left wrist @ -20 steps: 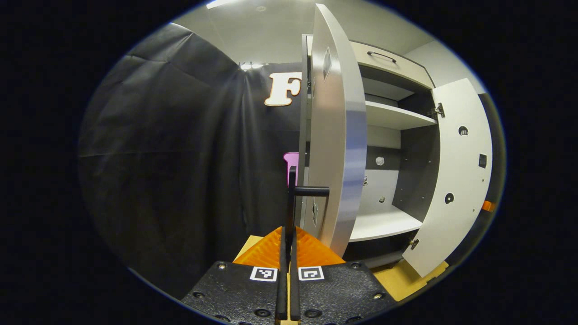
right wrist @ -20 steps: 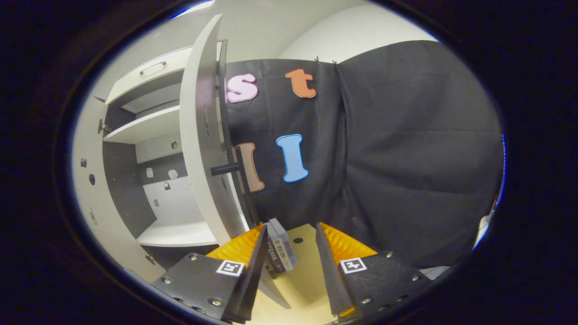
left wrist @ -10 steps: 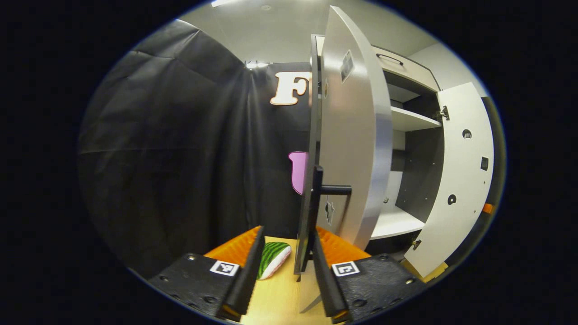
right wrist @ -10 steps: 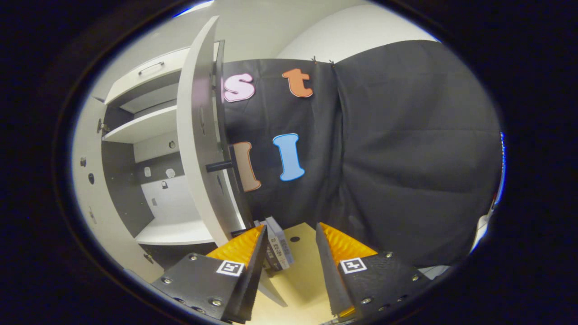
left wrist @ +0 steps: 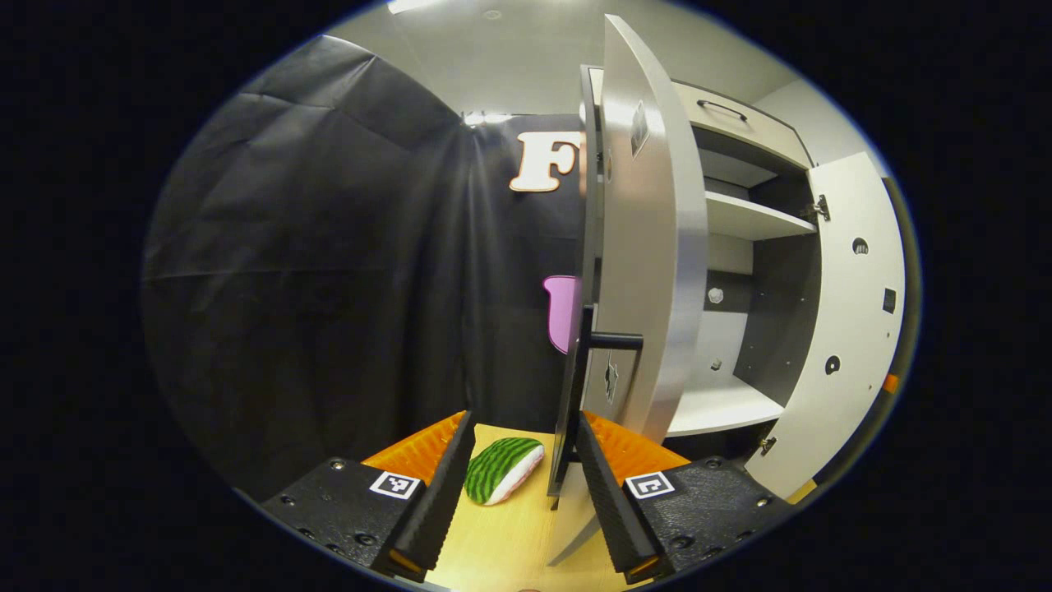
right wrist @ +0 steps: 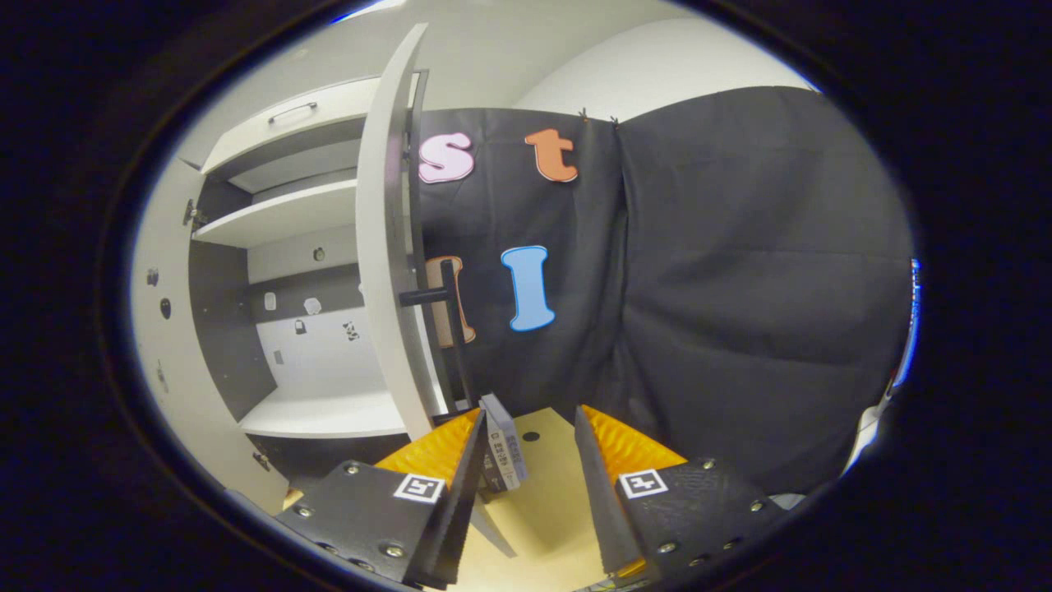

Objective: Open the right door of the double-door shoe cabinet with the right hand, and open the left door with the left hand.

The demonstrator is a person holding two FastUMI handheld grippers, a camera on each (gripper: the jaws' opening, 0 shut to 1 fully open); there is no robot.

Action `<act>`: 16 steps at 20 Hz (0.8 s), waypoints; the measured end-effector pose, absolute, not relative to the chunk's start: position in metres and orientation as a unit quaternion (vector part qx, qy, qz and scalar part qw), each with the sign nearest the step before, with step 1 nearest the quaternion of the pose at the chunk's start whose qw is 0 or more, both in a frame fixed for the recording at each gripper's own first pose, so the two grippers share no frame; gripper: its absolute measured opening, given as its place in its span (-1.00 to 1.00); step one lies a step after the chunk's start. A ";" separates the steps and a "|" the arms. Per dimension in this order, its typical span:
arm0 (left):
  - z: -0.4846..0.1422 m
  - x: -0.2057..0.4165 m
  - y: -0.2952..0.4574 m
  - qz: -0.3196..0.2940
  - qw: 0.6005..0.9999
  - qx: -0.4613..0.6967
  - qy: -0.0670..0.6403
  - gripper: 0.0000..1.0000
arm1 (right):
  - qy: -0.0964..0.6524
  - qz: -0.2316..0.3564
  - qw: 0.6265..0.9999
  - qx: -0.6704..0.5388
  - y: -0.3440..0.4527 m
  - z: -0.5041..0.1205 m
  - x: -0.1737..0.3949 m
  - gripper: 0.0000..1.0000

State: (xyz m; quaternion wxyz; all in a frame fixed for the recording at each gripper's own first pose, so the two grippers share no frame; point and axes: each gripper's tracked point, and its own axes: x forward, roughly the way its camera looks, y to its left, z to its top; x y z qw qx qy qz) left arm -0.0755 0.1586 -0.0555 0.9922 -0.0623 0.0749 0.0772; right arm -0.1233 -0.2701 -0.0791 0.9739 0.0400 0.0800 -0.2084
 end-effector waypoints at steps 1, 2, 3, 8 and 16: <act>-0.049 -0.083 0.157 0.077 0.992 -0.074 0.068 0.55 | 0.077 -0.208 0.974 0.039 -0.268 -0.076 -0.124 0.26; -0.043 -0.087 0.155 0.075 0.992 -0.082 0.064 0.46 | 0.073 -0.210 0.974 0.039 -0.265 -0.074 -0.127 0.25; -0.038 -0.092 0.154 0.075 0.992 -0.084 0.057 0.57 | 0.071 -0.209 0.975 0.039 -0.262 -0.071 -0.130 0.25; 0.000 -0.114 0.122 0.051 0.996 -0.066 0.038 0.57 | 0.031 -0.206 0.977 0.042 -0.240 -0.038 -0.139 0.25; 0.041 -0.100 0.006 -0.072 0.996 -0.055 -0.003 0.58 | -0.005 -0.112 0.993 0.044 -0.143 0.003 -0.129 0.17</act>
